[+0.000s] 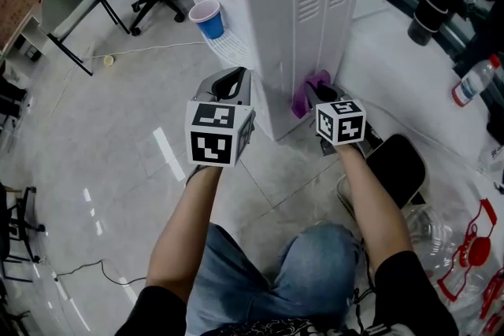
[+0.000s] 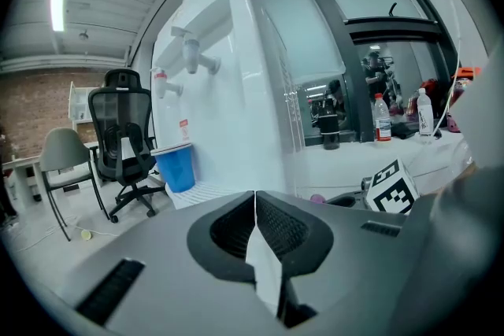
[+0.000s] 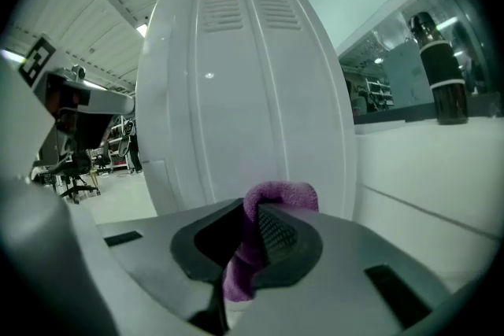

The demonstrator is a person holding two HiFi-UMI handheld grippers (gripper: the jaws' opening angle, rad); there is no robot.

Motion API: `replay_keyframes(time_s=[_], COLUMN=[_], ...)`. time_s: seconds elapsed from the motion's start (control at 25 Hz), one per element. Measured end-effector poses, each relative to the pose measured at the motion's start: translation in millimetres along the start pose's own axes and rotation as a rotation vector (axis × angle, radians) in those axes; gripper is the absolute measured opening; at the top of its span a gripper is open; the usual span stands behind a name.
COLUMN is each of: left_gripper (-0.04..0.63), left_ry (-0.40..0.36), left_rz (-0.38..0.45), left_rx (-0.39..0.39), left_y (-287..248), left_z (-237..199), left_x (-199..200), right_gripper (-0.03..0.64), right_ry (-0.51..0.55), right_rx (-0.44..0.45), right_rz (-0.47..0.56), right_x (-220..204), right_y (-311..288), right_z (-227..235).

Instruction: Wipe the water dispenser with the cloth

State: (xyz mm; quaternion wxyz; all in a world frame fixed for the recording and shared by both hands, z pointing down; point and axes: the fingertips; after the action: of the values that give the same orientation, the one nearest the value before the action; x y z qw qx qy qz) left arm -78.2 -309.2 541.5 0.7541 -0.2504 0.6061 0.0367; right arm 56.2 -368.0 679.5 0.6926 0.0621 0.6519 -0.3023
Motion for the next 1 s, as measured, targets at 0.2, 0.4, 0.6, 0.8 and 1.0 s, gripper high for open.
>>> replay_keyframes(time_s=[0.2, 0.4, 0.6, 0.8, 1.0], left_gripper=[0.027, 0.027, 0.027, 0.028, 0.028], left_ry=[-0.006, -0.012, -0.007, -0.026, -0.050], left_rz=[-0.015, -0.013, 0.011, 0.049, 0.089], left_rx=[0.007, 0.018, 0.011, 0.000, -0.011], left_y=[2, 3, 2, 5, 11], left_z=[-1, -6, -6, -10, -14], left_x=[-7, -3, 13, 41, 72], right_gripper=[0.032, 0.032, 0.032, 0.032, 0.032], right_ry=[-0.013, 0.005, 0.042, 0.151, 0.215], right_rx=[-0.008, -0.009, -0.010, 0.002, 0.011], right_rz=[-0.086, -0.088, -0.010, 0.081, 0.191], right_x=[-42, -41, 3, 73, 153], right_y=[-11, -9, 20, 54, 87], right_z=[3, 5, 6, -4, -19])
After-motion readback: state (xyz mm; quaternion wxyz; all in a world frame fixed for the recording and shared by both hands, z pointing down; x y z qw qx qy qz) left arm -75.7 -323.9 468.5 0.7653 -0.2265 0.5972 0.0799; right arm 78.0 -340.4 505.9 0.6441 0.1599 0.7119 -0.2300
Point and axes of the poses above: the fingertips, and each gripper's own axes: y backward along the fingers, z to its right, x out of its top, and after that the axes turned 3 degrees about -x, right-handed
